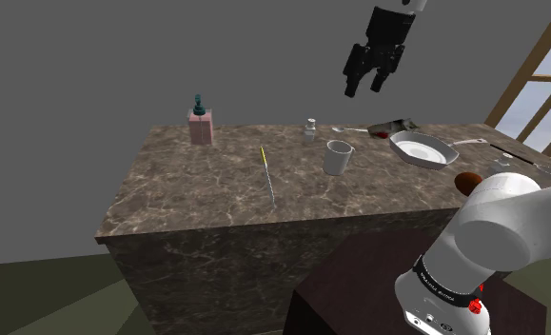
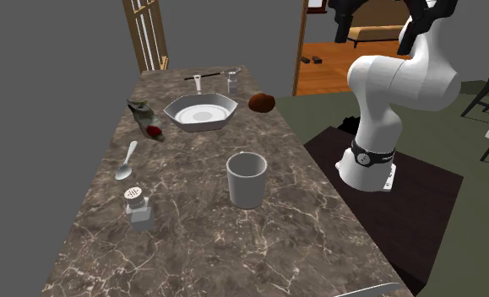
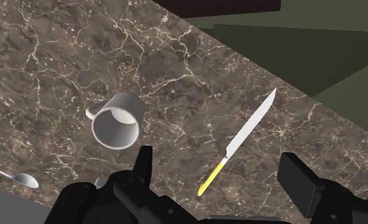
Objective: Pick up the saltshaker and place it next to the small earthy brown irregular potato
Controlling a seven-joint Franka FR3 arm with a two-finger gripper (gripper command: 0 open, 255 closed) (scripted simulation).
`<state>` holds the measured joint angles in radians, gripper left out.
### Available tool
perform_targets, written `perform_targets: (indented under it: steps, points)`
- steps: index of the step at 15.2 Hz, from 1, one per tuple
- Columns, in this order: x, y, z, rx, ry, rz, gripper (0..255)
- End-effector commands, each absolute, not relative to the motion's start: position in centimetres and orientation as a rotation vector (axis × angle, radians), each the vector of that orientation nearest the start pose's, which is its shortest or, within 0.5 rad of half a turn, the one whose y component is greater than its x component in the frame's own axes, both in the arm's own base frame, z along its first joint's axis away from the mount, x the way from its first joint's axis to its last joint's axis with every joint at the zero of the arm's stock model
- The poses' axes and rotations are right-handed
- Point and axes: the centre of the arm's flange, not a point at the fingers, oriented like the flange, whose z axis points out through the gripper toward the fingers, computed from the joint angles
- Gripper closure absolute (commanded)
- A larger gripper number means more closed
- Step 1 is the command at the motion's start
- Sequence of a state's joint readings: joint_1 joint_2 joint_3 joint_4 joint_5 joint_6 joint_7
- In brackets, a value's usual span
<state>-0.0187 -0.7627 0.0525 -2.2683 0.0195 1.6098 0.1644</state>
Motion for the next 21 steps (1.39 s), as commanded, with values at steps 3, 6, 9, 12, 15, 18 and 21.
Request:
perform_targets:
  steps: [3, 6, 9, 12, 15, 18, 21]
  points:
    - [33.4, 0.4, 61.4, -3.137, 0.217, -0.168, 0]
    - [35.7, -1.9, 59.3, -3.139, 0.206, -0.173, 0]
    - [38.2, -4.2, 57.2, -3.140, 0.195, -0.178, 0]
    - [40.6, -6.5, 55.1, -3.141, 0.183, -0.184, 0]
    - [43.1, -8.7, 53.0, -3.142, 0.172, -0.189, 0]
    - [45.5, -11.0, 51.0, -3.143, 0.161, -0.194, 0]
    - [48.0, -13.2, 48.9, -3.144, 0.149, -0.199, 0]
